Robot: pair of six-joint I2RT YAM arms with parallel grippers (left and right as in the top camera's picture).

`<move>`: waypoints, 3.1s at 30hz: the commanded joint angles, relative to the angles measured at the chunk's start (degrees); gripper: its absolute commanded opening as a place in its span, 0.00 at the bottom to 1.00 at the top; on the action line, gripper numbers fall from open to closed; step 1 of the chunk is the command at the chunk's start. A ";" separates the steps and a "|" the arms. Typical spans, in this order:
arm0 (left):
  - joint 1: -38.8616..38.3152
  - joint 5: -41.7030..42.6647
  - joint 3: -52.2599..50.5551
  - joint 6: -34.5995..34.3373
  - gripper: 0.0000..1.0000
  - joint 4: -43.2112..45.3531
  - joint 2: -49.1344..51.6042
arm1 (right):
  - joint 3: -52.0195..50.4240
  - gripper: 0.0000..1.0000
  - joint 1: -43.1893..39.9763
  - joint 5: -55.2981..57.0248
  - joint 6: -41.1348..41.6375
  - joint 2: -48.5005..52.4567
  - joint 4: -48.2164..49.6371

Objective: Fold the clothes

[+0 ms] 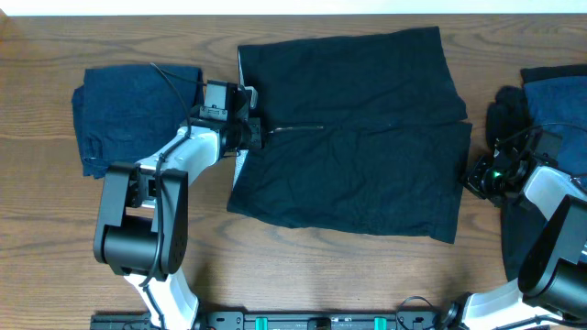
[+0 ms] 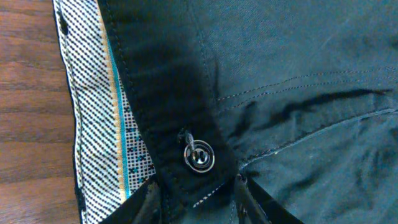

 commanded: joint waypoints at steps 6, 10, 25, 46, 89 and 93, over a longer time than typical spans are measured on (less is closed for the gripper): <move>0.17 0.44 0.07 -0.15 0.10 -0.11 1.27 | -1.18 0.01 0.33 3.39 0.72 1.16 0.31; 0.17 0.44 0.07 -0.17 0.06 -0.11 1.09 | -1.18 0.01 0.33 3.39 0.72 1.16 0.31; 3.21 0.13 0.11 -0.15 0.06 -1.49 -4.20 | -1.18 0.01 0.31 3.41 0.72 1.16 0.28; 4.22 -3.69 2.03 -0.13 0.61 -5.88 -8.11 | 4.46 0.22 -1.22 0.09 0.57 -1.42 -3.26; 4.15 -3.58 -7.89 -0.13 0.06 -24.39 -6.67 | 18.86 0.10 7.17 2.47 -7.23 16.68 22.80; 4.15 -3.50 -7.85 -0.13 0.06 -24.61 -7.93 | 24.09 0.25 7.50 2.38 -7.21 9.29 9.73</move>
